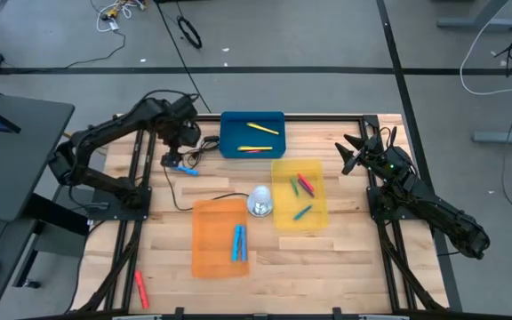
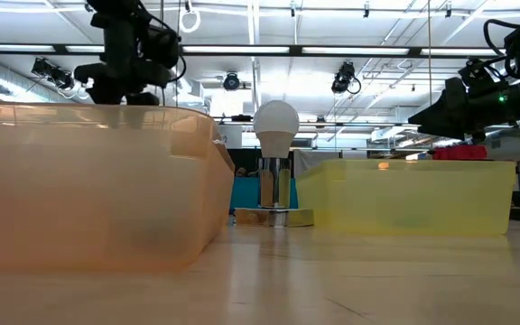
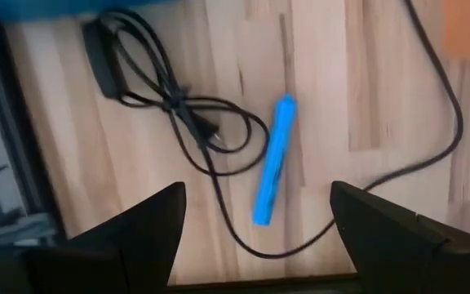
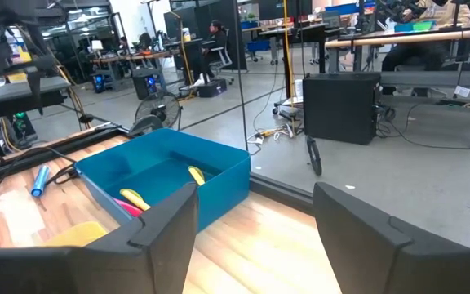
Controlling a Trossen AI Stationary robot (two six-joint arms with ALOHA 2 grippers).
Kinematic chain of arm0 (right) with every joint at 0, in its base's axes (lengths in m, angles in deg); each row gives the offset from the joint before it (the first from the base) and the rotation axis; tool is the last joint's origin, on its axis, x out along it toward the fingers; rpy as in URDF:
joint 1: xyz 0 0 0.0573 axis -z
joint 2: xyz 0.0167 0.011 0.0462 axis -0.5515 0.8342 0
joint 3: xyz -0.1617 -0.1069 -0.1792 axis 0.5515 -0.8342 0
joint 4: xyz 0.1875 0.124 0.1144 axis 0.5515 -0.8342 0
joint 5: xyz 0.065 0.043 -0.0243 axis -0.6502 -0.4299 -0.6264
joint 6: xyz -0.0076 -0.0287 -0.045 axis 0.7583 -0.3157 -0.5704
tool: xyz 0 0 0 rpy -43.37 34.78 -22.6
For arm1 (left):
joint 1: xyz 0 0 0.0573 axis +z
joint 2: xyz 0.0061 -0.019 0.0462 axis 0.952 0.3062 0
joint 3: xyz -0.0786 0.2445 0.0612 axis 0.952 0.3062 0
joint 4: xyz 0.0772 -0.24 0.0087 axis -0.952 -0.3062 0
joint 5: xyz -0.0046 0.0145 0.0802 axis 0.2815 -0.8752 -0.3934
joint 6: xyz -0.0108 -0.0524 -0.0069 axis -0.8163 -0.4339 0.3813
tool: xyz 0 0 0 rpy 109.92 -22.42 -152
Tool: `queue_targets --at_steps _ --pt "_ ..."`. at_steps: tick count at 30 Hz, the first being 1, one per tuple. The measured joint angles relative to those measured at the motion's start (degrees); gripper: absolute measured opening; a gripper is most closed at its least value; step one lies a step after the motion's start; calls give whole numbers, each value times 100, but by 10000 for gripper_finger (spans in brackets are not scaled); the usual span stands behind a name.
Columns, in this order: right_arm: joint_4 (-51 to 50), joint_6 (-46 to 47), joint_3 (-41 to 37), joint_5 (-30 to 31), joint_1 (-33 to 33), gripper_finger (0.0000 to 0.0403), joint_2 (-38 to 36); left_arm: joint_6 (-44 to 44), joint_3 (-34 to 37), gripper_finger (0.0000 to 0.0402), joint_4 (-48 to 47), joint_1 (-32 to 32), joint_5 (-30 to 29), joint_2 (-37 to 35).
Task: Pick & Place Markers
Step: Put the blue highlighter pen into the orange bin
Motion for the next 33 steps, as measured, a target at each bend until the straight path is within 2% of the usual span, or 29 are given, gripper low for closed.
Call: queue_targets --at_steps 7,14,18,33 --pt "0 -1 0 0 0 245 1 363 621 311 86 -31 -9 11" --pt "0 -1 0 0 0 245 0 362 997 311 700 -144 27 11" --pt "0 0 0 1 0 245 -1 334 1125 311 858 -192 186 128" --pt "1 0 0 1 0 245 0 355 1950 311 1354 -59 152 309"
